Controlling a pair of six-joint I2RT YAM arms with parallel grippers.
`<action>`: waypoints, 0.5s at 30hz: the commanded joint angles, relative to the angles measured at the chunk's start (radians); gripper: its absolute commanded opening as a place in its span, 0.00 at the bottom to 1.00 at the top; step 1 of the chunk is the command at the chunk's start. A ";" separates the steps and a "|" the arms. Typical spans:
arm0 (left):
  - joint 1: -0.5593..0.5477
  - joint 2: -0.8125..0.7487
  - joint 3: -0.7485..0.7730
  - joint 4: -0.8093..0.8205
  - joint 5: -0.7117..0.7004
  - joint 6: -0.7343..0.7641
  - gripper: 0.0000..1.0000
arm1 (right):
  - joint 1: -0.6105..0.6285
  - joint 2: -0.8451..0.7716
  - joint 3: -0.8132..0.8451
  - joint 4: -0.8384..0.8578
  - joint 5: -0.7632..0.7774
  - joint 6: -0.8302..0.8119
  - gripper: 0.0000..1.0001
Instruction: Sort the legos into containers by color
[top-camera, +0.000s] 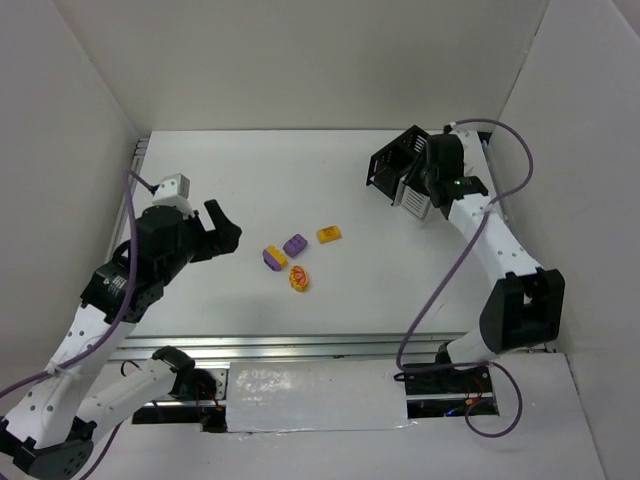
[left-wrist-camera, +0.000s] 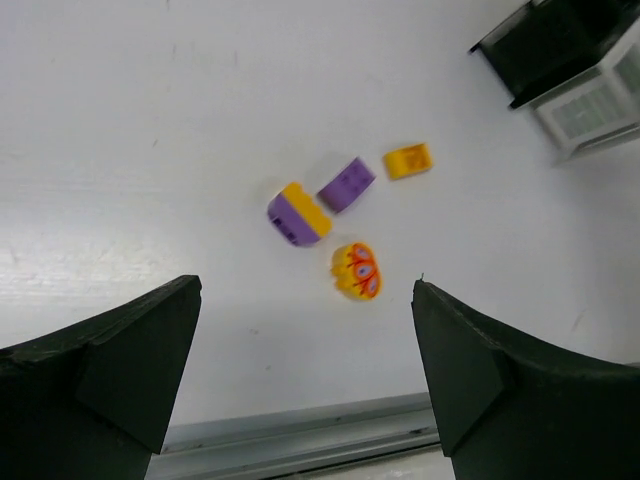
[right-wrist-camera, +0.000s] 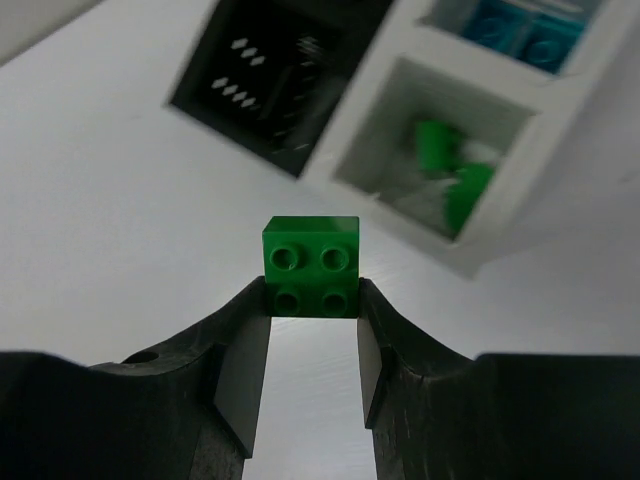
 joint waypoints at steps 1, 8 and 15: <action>0.001 -0.020 -0.072 0.015 -0.028 0.064 1.00 | -0.061 0.080 0.098 -0.161 0.203 -0.058 0.00; 0.001 -0.008 -0.176 0.051 0.044 0.113 1.00 | -0.126 0.233 0.221 -0.178 0.197 -0.091 0.00; 0.001 0.001 -0.190 0.064 0.071 0.126 1.00 | -0.127 0.305 0.292 -0.186 0.195 -0.105 0.02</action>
